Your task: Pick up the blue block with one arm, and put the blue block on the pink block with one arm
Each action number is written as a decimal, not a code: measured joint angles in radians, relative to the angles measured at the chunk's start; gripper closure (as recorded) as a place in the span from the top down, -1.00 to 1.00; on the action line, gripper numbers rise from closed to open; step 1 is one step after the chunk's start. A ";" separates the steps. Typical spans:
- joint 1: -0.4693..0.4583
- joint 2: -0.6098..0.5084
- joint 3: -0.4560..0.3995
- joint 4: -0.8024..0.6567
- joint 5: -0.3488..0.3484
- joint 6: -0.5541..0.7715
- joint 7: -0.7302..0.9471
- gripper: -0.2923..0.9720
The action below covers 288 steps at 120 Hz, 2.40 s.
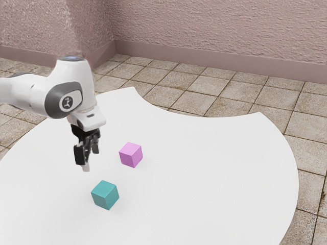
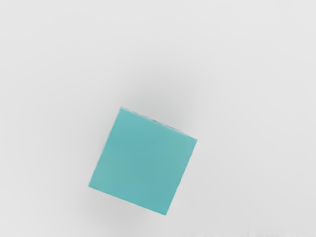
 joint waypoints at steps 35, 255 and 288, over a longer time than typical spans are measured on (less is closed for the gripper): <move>-0.003 0.047 -0.027 -0.140 0.000 0.284 0.191 0.54; 0.065 0.521 -0.033 0.465 -0.027 0.181 0.514 0.04; 0.064 0.587 -0.032 0.548 -0.025 0.123 0.545 0.03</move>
